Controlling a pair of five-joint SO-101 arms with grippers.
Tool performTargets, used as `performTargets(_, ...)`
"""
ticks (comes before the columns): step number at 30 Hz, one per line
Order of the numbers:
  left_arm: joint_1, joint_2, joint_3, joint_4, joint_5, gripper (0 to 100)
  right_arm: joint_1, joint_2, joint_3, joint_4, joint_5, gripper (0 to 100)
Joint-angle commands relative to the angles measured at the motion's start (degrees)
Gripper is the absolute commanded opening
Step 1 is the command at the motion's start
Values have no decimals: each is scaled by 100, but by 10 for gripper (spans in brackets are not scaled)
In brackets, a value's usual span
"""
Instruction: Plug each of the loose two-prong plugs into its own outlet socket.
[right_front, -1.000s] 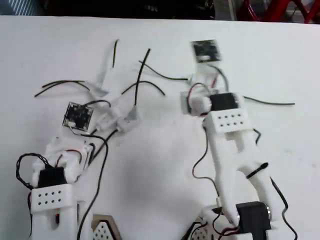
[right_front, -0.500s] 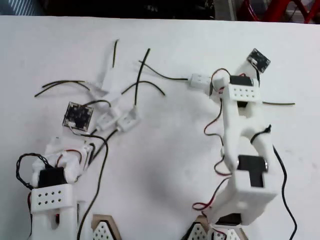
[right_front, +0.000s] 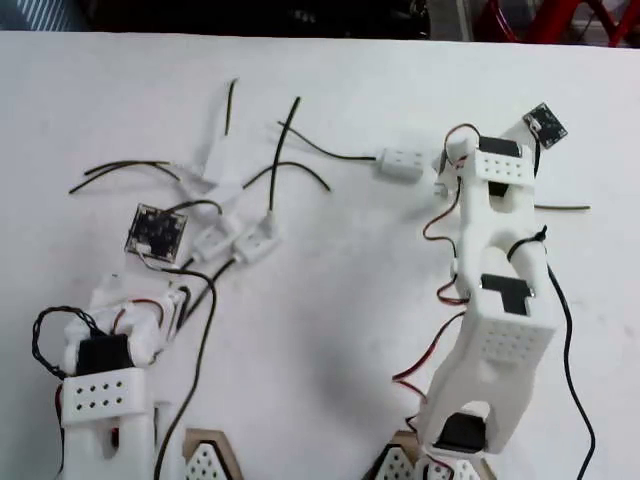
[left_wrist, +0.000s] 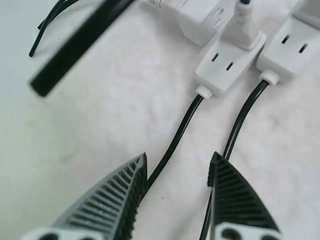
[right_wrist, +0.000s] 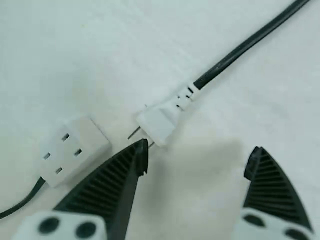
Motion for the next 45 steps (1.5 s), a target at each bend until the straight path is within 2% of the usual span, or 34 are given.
performTargets(1, -40, -154, -35, -132, 9, 207, 48, 154, -466, -101, -44, 301)
performTargets(11, -40, -154, -26, -132, 0, 207, 84, 1147, -1670, -66, -44, 285)
performTargets(17, -31, -163, 26, -141, 0, 207, 198, 1508, -2110, -66, 0, 82)
performTargets(20, -31, -163, 35, -141, 0, 207, 251, 1727, -2259, -57, 9, 23)
performTargets(25, -31, -163, 44, -141, 0, 207, 233, 1895, -2532, 277, 220, 19)
performTargets(30, -31, -163, 44, -149, 0, 207, 224, 1868, -3051, 1130, 308, 18)
performTargets(38, -31, -163, 53, -193, 0, 207, -84, 1877, -4053, 2703, 1591, 18)
performTargets(45, -31, -163, 53, -220, 0, 207, -523, 1877, -4589, 3855, 3244, 18)
